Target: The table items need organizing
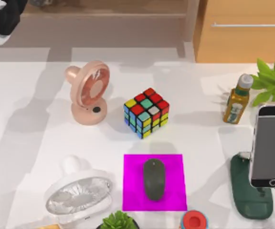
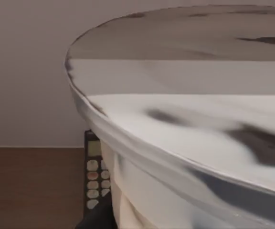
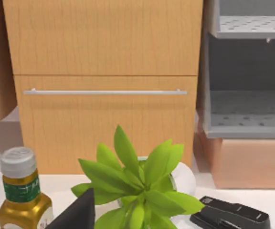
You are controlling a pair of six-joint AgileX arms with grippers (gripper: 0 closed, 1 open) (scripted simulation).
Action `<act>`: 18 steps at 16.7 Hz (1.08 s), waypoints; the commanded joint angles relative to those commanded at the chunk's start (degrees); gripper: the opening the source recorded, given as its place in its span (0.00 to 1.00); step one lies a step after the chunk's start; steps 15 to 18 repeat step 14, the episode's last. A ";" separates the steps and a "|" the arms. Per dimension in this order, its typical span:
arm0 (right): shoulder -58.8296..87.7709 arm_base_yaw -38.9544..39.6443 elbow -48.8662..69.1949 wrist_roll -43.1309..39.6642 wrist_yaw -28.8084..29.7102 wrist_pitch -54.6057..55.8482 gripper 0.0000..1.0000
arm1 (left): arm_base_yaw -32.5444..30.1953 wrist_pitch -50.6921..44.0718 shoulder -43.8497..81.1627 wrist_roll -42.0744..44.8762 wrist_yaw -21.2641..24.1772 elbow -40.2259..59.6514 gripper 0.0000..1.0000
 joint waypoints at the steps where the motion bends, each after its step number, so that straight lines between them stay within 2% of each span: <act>1: 0.00 0.00 0.00 0.00 0.00 0.00 1.00 | 0.00 0.00 0.00 0.00 0.00 0.00 0.45; 8: 0.00 0.00 0.00 0.00 0.00 0.00 1.00 | 0.00 0.00 0.00 0.00 0.00 0.00 0.98; 18: 0.00 0.00 0.00 0.00 0.00 0.00 1.00 | 0.00 0.00 0.00 0.00 0.00 0.00 1.00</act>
